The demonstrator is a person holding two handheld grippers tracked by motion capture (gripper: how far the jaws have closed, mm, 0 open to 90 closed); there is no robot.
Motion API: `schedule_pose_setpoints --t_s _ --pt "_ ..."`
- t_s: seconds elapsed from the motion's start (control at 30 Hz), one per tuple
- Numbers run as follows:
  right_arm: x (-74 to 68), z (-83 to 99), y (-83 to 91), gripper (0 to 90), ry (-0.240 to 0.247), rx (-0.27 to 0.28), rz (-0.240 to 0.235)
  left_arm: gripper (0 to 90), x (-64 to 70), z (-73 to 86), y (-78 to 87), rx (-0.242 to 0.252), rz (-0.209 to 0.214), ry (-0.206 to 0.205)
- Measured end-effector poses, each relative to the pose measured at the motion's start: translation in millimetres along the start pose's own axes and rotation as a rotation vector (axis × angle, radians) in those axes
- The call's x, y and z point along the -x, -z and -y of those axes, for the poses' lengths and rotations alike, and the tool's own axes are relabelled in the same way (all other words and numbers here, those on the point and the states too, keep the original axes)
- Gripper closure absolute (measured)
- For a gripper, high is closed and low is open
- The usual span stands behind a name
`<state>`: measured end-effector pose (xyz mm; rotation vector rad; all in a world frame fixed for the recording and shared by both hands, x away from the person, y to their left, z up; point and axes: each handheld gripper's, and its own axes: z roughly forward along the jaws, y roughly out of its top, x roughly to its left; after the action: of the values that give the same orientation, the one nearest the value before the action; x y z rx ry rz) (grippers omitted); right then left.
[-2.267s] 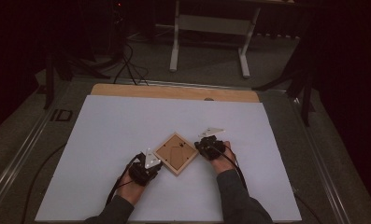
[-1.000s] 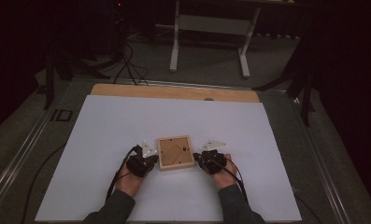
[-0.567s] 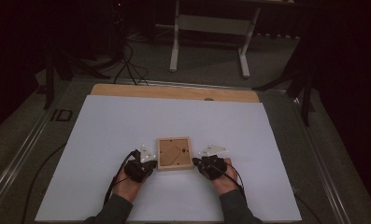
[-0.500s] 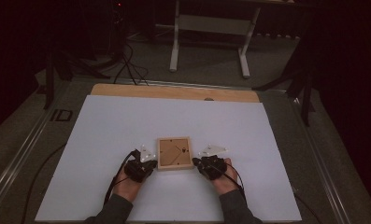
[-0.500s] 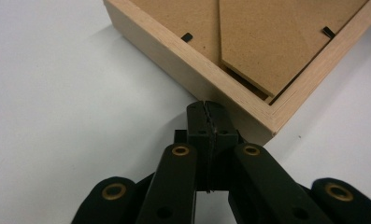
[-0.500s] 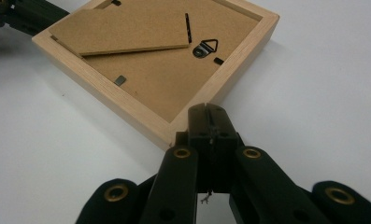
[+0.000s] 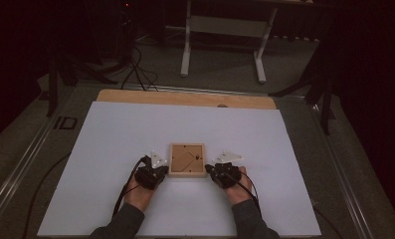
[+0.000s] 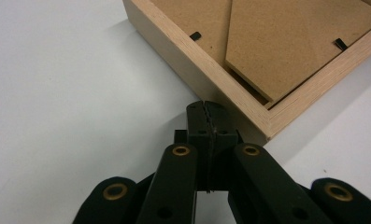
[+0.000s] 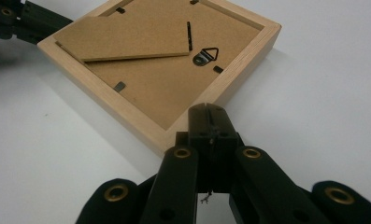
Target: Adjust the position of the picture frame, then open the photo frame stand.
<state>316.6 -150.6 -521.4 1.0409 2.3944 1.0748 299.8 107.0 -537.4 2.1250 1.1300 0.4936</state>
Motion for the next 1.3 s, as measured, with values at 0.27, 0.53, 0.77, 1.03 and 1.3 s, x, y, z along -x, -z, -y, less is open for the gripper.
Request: schedule_pose_setpoints --t_s 0.27,0.53,0.77,1.03,1.3 --pt "2.4 -0.2 -1.9 89.9 -0.009 0.009 -0.001 90.0 1.0 -0.8 -0.1 -0.004 -0.003 0.007" --pt "3.4 -0.5 -2.8 89.9 -0.008 0.011 0.01 89.8 1.0 -0.2 0.4 -0.004 0.006 -0.003" --pt "-3.7 -4.2 0.4 89.8 0.018 0.057 0.052 84.0 -1.7 -0.4 1.5 0.01 -0.012 0.008" --pt "-7.2 -2.9 5.6 89.7 0.039 0.079 0.032 75.5 -6.1 -2.7 14.2 0.074 0.027 0.03" --pt "-13.1 0.3 7.0 86.6 0.053 0.091 -0.016 60.4 -8.7 -6.4 22.5 0.119 0.075 0.056"
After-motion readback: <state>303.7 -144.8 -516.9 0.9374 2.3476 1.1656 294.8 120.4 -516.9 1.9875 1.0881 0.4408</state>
